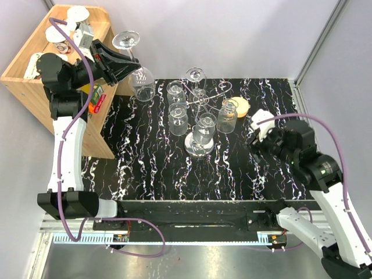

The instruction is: Place the wine glass upside down on the wine glass rack

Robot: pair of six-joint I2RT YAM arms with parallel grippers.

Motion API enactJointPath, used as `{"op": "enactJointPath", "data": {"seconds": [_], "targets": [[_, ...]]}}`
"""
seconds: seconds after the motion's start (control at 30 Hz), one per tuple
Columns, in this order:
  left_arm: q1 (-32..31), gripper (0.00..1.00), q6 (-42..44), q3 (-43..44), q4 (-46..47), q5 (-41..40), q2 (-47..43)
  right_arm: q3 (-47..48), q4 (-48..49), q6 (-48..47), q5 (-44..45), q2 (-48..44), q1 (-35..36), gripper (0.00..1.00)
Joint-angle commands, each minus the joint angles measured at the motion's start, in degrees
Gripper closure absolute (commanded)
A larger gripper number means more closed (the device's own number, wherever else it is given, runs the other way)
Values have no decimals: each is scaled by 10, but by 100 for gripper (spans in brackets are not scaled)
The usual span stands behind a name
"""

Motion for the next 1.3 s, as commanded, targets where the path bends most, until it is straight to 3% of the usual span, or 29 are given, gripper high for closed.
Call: {"op": "enactJointPath", "data": {"seconds": [0.0,0.13,0.37,0.5,0.67,0.9,1.07,1.27], "targets": [[3,100,9,-1,26,1,-26,-95,65,-1,-99,-58,-4,33],[3,100,2,-2,25,1,-28,-188,151,30,-153,-91,-4,33],[4,100,11,-6,15,15,-31,-366,292,-74,-166,-117,-4,32],[3,100,18,-27,25,23,-38,-388,398,-16,-160,-66,-4,31],[3,100,-8,-55,71,35,-37,-448,641,117,-181,-20,-4,29],[4,100,-50,-63,128,50,-28,-406,613,121,-125,28,-4,29],[4,100,-50,-30,115,57,-10,-316,483,107,-132,13,-4,31],[5,100,-53,-22,120,55,0,-222,325,83,-53,-31,-4,32]]}}
